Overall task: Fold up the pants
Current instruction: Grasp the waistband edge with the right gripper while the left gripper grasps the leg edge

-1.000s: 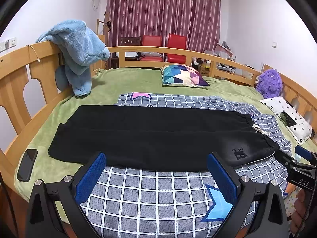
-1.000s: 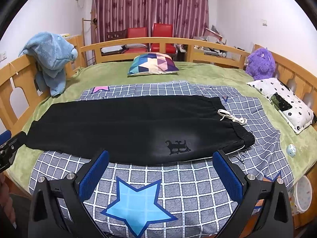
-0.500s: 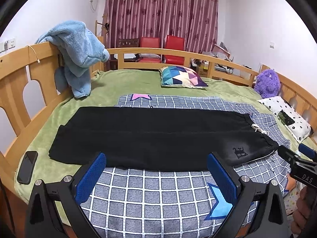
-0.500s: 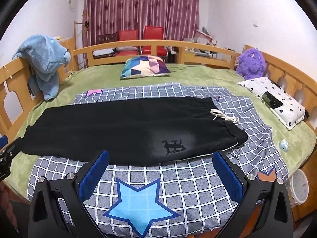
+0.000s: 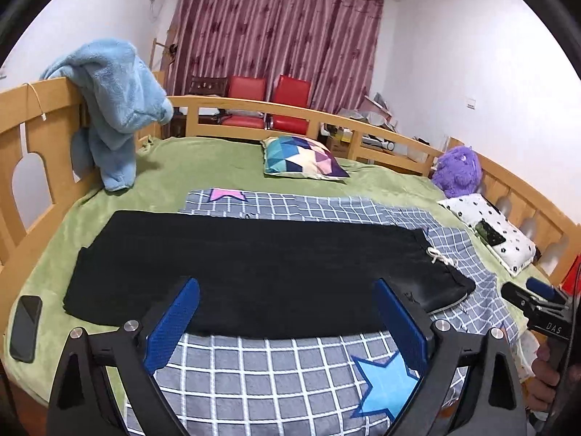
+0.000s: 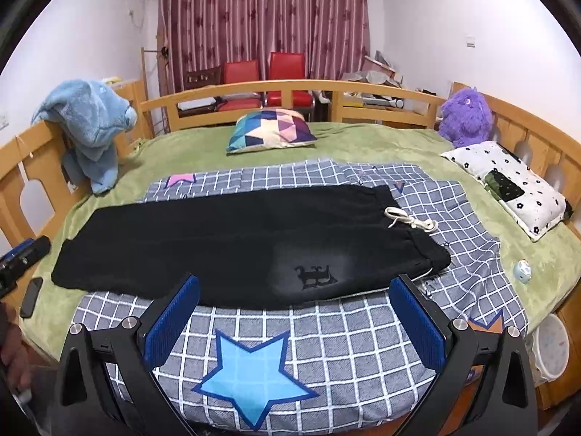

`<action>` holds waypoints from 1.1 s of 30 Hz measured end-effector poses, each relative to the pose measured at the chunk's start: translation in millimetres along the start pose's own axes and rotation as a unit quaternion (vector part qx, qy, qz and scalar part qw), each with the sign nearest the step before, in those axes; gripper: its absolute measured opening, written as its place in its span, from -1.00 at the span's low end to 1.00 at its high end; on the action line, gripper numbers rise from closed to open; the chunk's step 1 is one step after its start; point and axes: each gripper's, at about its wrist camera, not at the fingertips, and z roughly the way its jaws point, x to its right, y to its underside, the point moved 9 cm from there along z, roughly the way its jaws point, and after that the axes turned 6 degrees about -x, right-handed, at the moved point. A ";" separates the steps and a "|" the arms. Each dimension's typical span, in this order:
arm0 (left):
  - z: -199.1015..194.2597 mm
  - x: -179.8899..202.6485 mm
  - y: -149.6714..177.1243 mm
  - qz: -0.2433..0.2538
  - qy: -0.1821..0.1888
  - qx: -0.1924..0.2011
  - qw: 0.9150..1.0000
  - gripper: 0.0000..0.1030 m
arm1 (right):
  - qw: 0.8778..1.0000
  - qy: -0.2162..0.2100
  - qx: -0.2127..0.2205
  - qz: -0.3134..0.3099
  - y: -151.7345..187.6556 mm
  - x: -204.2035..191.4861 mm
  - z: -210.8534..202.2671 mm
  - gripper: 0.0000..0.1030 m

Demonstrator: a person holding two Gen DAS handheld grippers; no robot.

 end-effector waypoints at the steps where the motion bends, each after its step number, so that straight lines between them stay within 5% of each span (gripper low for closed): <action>1: 0.1 -8.6 -5.3 -0.013 0.005 -0.003 1.000 0.88 | 1.000 0.004 0.004 0.003 -3.3 5.1 0.5 0.99; 9: 29.3 -65.6 0.3 -0.053 -0.042 -0.033 0.997 0.88 | 1.000 -0.013 0.020 0.012 -8.4 39.2 39.5 0.91; 12: 43.0 -87.4 11.3 -0.079 -0.063 -0.049 0.994 0.87 | 1.000 -0.014 0.019 0.011 -6.1 51.0 65.8 0.72; 17: 77.7 -116.9 36.2 -0.113 -0.087 -0.080 0.986 0.87 | 0.998 -0.032 -0.048 0.007 7.0 68.0 118.0 0.12; 26: 126.2 -166.4 81.5 -0.174 -0.078 -0.130 0.973 0.84 | 0.988 -0.054 -0.095 0.106 50.3 109.7 183.9 0.14; 33: 157.4 -210.7 107.8 -0.205 -0.085 -0.141 0.965 0.83 | 0.981 -0.048 -0.083 0.171 63.1 124.3 203.7 0.18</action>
